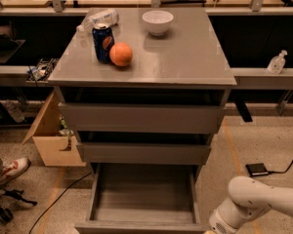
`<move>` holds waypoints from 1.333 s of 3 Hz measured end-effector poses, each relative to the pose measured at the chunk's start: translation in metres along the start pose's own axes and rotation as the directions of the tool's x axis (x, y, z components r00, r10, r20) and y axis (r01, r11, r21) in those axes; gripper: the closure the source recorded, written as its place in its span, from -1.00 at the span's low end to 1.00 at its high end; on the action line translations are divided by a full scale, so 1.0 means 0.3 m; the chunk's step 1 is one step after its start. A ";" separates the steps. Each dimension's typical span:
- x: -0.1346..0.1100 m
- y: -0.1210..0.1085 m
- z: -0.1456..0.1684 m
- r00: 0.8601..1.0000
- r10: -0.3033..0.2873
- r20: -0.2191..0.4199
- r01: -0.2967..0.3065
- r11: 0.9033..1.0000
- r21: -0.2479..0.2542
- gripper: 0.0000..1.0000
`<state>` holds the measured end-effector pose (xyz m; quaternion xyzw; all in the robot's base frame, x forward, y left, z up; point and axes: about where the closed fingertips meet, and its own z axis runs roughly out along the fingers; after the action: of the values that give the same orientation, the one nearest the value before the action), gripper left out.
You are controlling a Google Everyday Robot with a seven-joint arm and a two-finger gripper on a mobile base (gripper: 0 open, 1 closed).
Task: Close bottom drawer
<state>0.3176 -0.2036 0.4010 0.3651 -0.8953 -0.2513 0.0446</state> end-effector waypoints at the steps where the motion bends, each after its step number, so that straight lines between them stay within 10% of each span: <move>1: 0.022 -0.079 0.122 0.999 0.051 -0.002 -0.051 0.997 -0.052 -0.50; 4: 0.062 -0.246 0.400 0.991 0.122 0.051 -0.116 0.988 -0.104 0.89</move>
Offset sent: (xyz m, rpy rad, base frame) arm 0.0043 -0.0067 -0.1210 0.0683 0.1445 -0.1235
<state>0.3189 -0.2110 0.2592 0.3011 -0.9026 -0.3033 0.0523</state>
